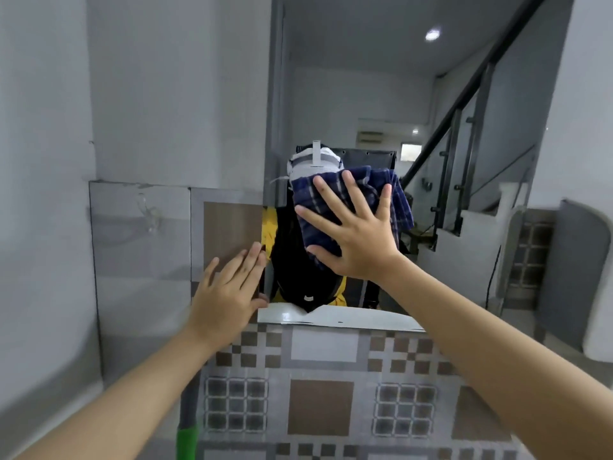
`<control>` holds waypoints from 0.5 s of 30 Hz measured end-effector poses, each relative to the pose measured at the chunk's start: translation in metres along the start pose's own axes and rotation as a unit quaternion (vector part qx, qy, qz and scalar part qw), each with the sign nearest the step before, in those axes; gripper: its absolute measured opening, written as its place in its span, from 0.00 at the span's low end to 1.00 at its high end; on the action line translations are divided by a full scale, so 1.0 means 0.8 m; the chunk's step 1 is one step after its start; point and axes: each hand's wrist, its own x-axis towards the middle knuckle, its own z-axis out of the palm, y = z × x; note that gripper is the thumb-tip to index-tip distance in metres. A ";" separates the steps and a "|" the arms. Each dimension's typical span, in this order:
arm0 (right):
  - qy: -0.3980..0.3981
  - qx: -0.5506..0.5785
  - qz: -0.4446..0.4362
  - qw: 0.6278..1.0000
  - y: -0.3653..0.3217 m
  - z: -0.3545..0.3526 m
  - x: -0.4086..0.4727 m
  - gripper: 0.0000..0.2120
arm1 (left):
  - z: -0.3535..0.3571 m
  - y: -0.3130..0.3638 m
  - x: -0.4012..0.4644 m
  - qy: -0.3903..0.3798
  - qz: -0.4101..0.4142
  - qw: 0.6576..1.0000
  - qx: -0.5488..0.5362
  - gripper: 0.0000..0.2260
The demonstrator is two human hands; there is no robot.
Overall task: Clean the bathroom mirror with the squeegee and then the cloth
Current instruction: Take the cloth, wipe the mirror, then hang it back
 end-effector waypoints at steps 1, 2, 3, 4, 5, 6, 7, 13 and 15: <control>0.005 -0.009 0.013 1.000 0.015 0.001 -0.014 0.30 | 0.001 -0.001 0.000 0.004 0.003 1.000 0.001 0.30; 0.010 -0.018 0.027 0.999 0.030 0.002 -0.029 0.30 | 0.002 -0.002 0.000 0.003 0.004 1.000 0.001 0.30; 0.012 -0.028 0.043 0.999 0.045 0.002 -0.043 0.30 | 0.003 -0.003 0.000 0.001 0.004 1.000 -0.001 0.30; 0.011 -0.037 0.061 0.997 0.059 0.003 -0.058 0.30 | 0.004 -0.004 0.000 -0.002 0.003 1.000 -0.005 0.30; 0.008 -0.044 0.080 0.996 0.073 0.003 -0.074 0.30 | 0.004 -0.005 0.000 -0.004 0.004 1.000 -0.008 0.29; 0.004 -0.046 0.100 0.994 0.086 0.004 -0.089 0.30 | 0.003 -0.005 0.001 -0.005 0.005 1.000 -0.012 0.29; -0.002 -0.044 0.121 0.992 0.098 0.005 -0.104 0.31 | 0.003 -0.004 0.001 -0.003 0.007 1.000 -0.015 0.29; -0.022 0.022 0.281 0.959 0.107 0.010 -0.153 0.30 | 0.004 -0.005 0.003 0.011 0.013 1.000 -0.017 0.31; -0.009 0.054 0.363 0.930 0.081 0.010 -0.148 0.30 | 0.003 -0.005 0.003 0.008 0.010 1.000 -0.020 0.32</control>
